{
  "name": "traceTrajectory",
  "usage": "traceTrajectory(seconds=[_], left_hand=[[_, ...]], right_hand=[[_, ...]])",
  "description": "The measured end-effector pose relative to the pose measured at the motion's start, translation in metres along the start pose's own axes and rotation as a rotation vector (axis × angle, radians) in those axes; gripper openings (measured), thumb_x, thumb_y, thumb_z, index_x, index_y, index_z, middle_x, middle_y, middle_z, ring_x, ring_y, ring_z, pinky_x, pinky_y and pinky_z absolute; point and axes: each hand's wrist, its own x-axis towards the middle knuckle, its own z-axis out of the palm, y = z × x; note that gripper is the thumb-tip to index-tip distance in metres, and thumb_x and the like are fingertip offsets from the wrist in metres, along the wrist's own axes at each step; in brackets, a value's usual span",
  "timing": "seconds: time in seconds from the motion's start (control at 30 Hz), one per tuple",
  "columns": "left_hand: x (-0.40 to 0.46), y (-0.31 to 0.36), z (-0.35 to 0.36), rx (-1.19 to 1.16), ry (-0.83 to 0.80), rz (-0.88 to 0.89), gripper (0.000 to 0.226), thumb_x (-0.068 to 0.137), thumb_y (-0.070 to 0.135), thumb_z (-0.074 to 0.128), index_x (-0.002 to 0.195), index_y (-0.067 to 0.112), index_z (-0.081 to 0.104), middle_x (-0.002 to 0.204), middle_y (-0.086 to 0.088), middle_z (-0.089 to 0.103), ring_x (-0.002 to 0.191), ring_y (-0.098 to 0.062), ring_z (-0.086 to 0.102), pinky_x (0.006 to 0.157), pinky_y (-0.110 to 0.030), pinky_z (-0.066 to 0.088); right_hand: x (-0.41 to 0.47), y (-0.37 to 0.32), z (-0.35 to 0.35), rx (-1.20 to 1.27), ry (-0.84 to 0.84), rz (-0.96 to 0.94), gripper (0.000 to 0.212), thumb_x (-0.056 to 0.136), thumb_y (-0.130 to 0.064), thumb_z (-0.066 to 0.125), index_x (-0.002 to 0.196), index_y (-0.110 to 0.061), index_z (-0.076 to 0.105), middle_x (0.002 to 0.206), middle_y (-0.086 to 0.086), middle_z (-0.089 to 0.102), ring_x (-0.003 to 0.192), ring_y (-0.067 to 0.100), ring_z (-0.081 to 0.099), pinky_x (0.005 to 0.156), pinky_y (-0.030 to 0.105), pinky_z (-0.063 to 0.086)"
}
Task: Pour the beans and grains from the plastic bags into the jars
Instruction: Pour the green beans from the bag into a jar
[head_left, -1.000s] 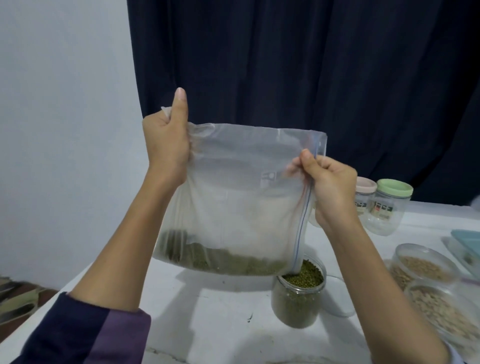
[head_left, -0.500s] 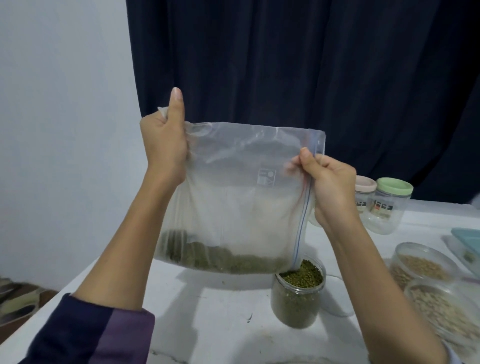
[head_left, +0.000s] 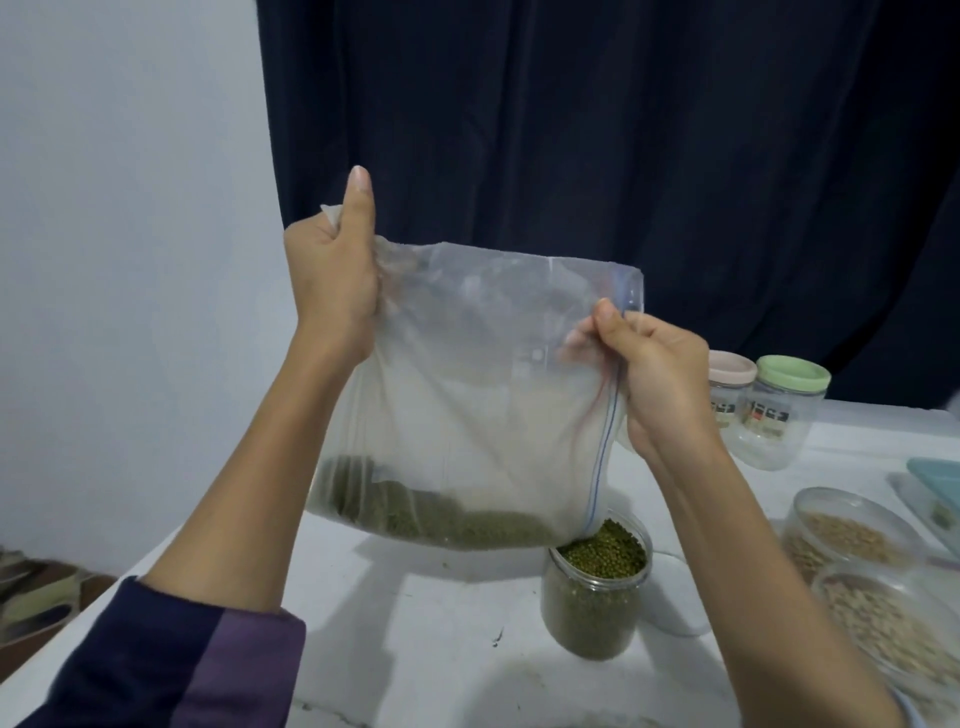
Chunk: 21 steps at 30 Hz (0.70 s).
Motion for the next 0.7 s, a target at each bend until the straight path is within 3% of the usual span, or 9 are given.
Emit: traceTrajectory(seconds=[0.2,0.47,0.7], left_hand=[[0.003,0.004,0.005,0.024,-0.020,0.026,0.060,0.097,0.035,0.051,0.050,0.023,0.016,0.039,0.015,0.019,0.042,-0.006,0.017,0.043,-0.020,0.019],[0.001,0.004,0.009,0.027,-0.039,0.032,0.059,0.098,0.034,0.051,0.053,0.021,0.015,0.039,0.016,0.018,0.041,-0.005,0.016,0.042,-0.020,0.019],[0.006,0.005,0.011,0.089,-0.027,0.052,0.059,0.097,0.036,0.050,0.052,0.021,0.016,0.039,0.015,0.018,0.043,-0.007,0.016,0.043,-0.020,0.018]], right_hand=[[0.000,0.001,0.001,0.018,0.015,-0.004,0.022,0.091,-0.010,0.062,0.072,-0.001,0.067,0.062,0.005,0.068,0.061,0.016,0.066,0.076,0.029,0.057],[-0.002,-0.003,-0.001,0.042,0.020,-0.001,0.022,0.092,-0.008,0.060,0.072,-0.001,0.066,0.059,0.003,0.066,0.056,0.011,0.065,0.063,0.020,0.054],[0.001,-0.004,-0.001,0.058,0.040,-0.012,0.022,0.091,-0.008,0.061,0.070,-0.003,0.066,0.060,0.001,0.067,0.058,0.009,0.065,0.065,0.020,0.054]])
